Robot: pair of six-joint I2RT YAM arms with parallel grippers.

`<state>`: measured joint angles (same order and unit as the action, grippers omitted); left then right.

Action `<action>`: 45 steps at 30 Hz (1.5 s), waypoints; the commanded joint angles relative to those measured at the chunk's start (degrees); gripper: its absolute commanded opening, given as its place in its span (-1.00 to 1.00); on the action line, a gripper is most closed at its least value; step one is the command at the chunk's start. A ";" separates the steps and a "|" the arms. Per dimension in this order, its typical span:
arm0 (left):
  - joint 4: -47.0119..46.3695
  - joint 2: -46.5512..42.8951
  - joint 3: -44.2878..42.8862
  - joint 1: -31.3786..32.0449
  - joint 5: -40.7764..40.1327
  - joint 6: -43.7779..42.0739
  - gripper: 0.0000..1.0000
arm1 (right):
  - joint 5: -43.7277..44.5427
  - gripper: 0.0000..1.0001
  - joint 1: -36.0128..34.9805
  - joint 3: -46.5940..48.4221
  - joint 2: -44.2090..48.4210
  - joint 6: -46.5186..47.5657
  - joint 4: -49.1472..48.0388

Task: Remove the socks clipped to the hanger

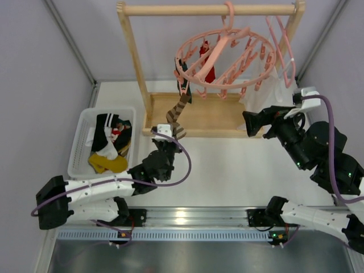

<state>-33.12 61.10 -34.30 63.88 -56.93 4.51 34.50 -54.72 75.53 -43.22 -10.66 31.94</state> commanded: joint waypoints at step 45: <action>-2.65 44.19 -35.75 12.32 -4.42 -10.40 -1.00 | 0.13 0.35 -0.39 22.13 -29.38 4.15 13.16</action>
<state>-33.26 105.82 -68.62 75.81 -60.66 -5.98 31.55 -54.74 99.07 -72.88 -8.67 49.58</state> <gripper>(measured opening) 0.024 0.680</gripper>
